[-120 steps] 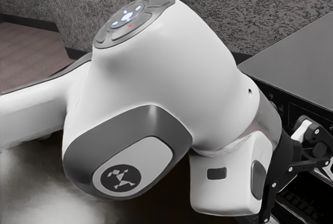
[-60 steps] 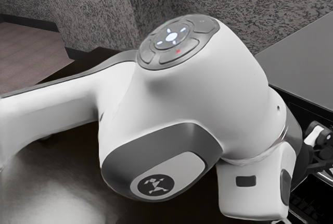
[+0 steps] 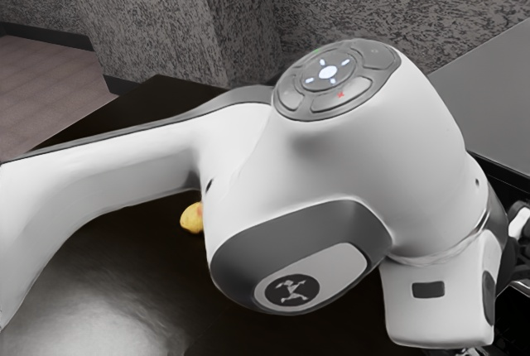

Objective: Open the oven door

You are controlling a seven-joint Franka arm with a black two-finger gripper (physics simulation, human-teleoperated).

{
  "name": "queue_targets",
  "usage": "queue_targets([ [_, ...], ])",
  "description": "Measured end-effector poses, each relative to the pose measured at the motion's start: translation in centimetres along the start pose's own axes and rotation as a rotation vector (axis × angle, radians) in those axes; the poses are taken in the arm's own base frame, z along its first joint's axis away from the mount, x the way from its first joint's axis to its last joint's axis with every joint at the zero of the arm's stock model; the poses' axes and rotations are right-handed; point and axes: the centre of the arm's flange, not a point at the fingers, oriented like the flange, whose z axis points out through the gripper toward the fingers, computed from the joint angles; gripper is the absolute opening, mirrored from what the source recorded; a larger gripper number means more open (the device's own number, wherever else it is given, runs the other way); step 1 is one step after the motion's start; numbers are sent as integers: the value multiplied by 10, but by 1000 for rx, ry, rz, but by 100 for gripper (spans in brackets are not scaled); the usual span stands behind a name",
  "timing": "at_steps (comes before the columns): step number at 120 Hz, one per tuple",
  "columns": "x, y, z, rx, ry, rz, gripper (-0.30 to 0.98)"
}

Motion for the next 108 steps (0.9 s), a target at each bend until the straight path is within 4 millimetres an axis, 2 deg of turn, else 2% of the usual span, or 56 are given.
queue_targets([
  [13, -1, 1, 4, -7, -4, -6, 70],
  [17, -5, 11, 5, -15, -30, -7, 69],
  [20, -13, 31, 4, -19, -86, -13, 66],
  [22, -18, 56, 0, -19, -141, -15, 62],
  [25, 2, 108, -15, -1, -210, 25, 52],
  [27, 21, 146, -32, 32, -250, 63, 52],
  [29, 40, 185, -60, 87, -280, 102, 54],
  [33, 70, 253, -136, 244, -296, 156, 57],
  [36, 97, 285, -222, 407, -264, 187, 59],
  [37, 106, 288, -257, 467, -257, 188, 59],
  [39, 116, 281, -322, 572, -258, 164, 60],
  [41, 115, 262, -376, 655, -281, 110, 61],
  [43, 101, 229, -416, 707, -322, 24, 62],
  [45, 70, 184, -435, 711, -362, -81, 62],
  [47, 19, 135, -437, 675, -397, -206, 63],
  [50, -76, 76, -418, 581, -417, -397, 63],
  [52, -142, 49, -396, 503, -408, -514, 64],
  [55, -237, 21, -354, 380, -375, -666, 64],
  [58, -312, 11, -313, 274, -343, -788, 65],
  [61, -370, 11, -275, 182, -317, -890, 66],
  [66, -452, 29, -214, 30, -291, -1051, 66],
  [69, -488, 44, -186, -41, -278, -1133, 67],
  [71, -501, 51, -173, -76, -269, -1172, 67],
  [74, -505, 53, -156, -118, -254, -1202, 67],
  [83, -482, 40, -125, -198, -220, -1230, 68],
  [91, -474, 39, -118, -229, -218, -1282, 68],
  [108, -471, 42, -115, -258, -243, -1409, 68],
])
